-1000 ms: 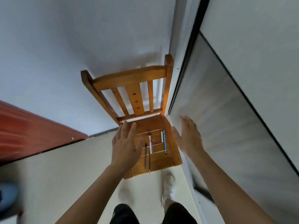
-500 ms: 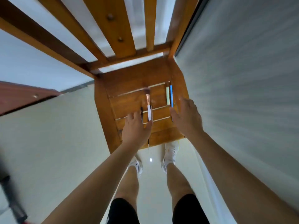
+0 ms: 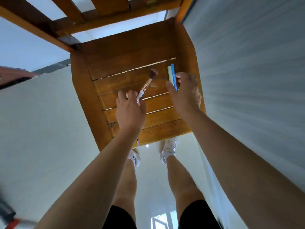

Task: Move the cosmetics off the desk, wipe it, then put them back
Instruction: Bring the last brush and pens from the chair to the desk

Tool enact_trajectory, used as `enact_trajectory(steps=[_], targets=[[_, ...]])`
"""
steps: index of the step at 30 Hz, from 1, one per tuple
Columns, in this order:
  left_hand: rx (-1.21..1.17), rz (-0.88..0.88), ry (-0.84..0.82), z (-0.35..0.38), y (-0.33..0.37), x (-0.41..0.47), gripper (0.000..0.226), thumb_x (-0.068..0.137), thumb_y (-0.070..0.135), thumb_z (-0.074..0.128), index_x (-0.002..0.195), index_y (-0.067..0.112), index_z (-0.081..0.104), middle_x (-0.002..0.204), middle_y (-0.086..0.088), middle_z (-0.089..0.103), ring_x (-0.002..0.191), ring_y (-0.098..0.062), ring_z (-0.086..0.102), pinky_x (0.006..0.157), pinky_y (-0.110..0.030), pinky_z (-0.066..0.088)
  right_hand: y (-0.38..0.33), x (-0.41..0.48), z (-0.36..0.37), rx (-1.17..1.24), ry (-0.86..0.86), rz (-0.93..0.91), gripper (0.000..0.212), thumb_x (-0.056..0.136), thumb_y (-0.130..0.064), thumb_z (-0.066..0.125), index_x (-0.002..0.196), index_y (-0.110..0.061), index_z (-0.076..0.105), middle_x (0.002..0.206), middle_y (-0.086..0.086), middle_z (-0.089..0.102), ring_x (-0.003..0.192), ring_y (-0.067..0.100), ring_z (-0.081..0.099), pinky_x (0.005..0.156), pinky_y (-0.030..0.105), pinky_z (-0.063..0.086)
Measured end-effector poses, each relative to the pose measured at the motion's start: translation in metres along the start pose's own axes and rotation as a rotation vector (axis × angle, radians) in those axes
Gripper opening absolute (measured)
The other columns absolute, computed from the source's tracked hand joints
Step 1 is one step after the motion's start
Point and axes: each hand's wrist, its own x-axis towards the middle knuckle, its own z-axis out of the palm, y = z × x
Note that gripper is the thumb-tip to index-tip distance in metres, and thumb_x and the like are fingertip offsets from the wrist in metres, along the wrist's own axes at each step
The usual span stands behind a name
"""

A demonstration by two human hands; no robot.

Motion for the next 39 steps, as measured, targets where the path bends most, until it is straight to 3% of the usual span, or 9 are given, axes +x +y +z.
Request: enact_trajectory(steps=[5,11,16,19,22,25,28,34,39], targets=[[-0.075,-0.053,-0.027,-0.010,-0.007,0.016,0.028,0.094,0.031,0.065,0.119,0.018,0.065,0.124,-0.004,0.053,0.101,-0.020,0.060,0.073,-0.025,0.050,-0.012,0.001,0.011,0.132,-0.099,0.015,0.036,0.092,-0.050,0.065,0.119,-0.027,0.060,0.112,-0.005,0.069,0.092,0.013,0.066,0.073,0.029,0.059],[-0.197,-0.137,-0.017,-0.012,-0.007,0.017,0.031,0.097,0.030,0.060,0.124,0.016,0.064,0.128,-0.003,0.056,0.099,-0.015,0.057,0.070,-0.018,0.044,-0.008,-0.004,0.015,0.176,-0.096,0.001,0.029,0.089,-0.043,0.072,0.110,-0.024,0.065,0.102,-0.009,0.070,0.082,0.010,0.065,0.060,0.015,0.046],[-0.491,-0.263,-0.010,-0.017,-0.013,0.016,0.027,0.099,0.027,0.058,0.121,0.015,0.067,0.112,0.003,0.066,0.087,-0.006,0.055,0.062,-0.015,0.037,-0.003,-0.011,0.014,0.249,-0.089,0.012,0.034,0.088,-0.036,0.076,0.115,-0.017,0.069,0.100,-0.006,0.072,0.080,0.007,0.063,0.060,0.014,0.043],[-0.590,-0.298,0.003,-0.024,-0.020,0.013,0.029,0.098,0.029,0.060,0.121,0.014,0.067,0.105,0.012,0.062,0.095,-0.005,0.055,0.066,-0.012,0.037,0.002,-0.016,0.014,0.267,-0.102,0.024,0.028,0.086,-0.036,0.078,0.103,-0.015,0.073,0.088,-0.007,0.069,0.071,0.004,0.060,0.060,0.016,0.047],[-0.650,-0.329,0.021,-0.034,-0.025,0.008,0.029,0.096,0.031,0.063,0.120,0.016,0.068,0.111,0.012,0.065,0.099,-0.005,0.057,0.073,-0.016,0.040,0.006,-0.022,0.012,0.311,-0.105,0.080,0.033,0.083,-0.042,0.079,0.103,-0.016,0.076,0.083,-0.015,0.065,0.066,-0.003,0.057,0.055,0.013,0.041],[-0.727,-0.381,0.060,-0.054,-0.025,-0.001,0.022,0.093,0.032,0.067,0.113,0.023,0.071,0.099,0.021,0.065,0.092,-0.008,0.063,0.076,-0.023,0.048,0.005,-0.033,0.000,0.386,-0.100,0.105,0.034,0.081,-0.045,0.079,0.104,-0.019,0.078,0.075,-0.023,0.063,0.065,-0.003,0.062,0.054,0.011,0.041],[-0.768,-0.366,0.116,-0.089,-0.017,-0.018,0.006,0.092,0.036,0.068,0.098,0.034,0.069,0.085,0.020,0.068,0.084,-0.010,0.066,0.071,-0.021,0.050,-0.006,-0.050,-0.031,0.471,-0.115,0.085,0.035,0.080,-0.043,0.081,0.107,-0.021,0.078,0.070,-0.025,0.065,0.064,-0.006,0.064,0.054,0.008,0.045],[-0.829,-0.297,0.307,-0.206,0.025,-0.073,0.011,0.094,0.045,0.063,0.092,0.036,0.070,0.086,0.018,0.071,0.081,-0.006,0.069,0.068,-0.020,0.051,-0.069,-0.086,-0.146,0.676,-0.104,-0.074,0.031,0.081,-0.036,0.083,0.108,-0.021,0.078,0.067,-0.038,0.065,0.071,-0.013,0.066,0.057,0.000,0.044],[-0.867,-0.261,0.556,-0.316,0.049,-0.150,0.004,0.094,0.033,0.066,0.094,0.035,0.069,0.078,0.017,0.070,0.074,0.001,0.065,0.063,-0.019,0.052,-0.144,-0.130,-0.244,0.725,-0.157,-0.285,0.029,0.081,-0.045,0.081,0.104,-0.029,0.079,0.076,-0.029,0.071,0.073,-0.006,0.069,0.062,0.013,0.054]])
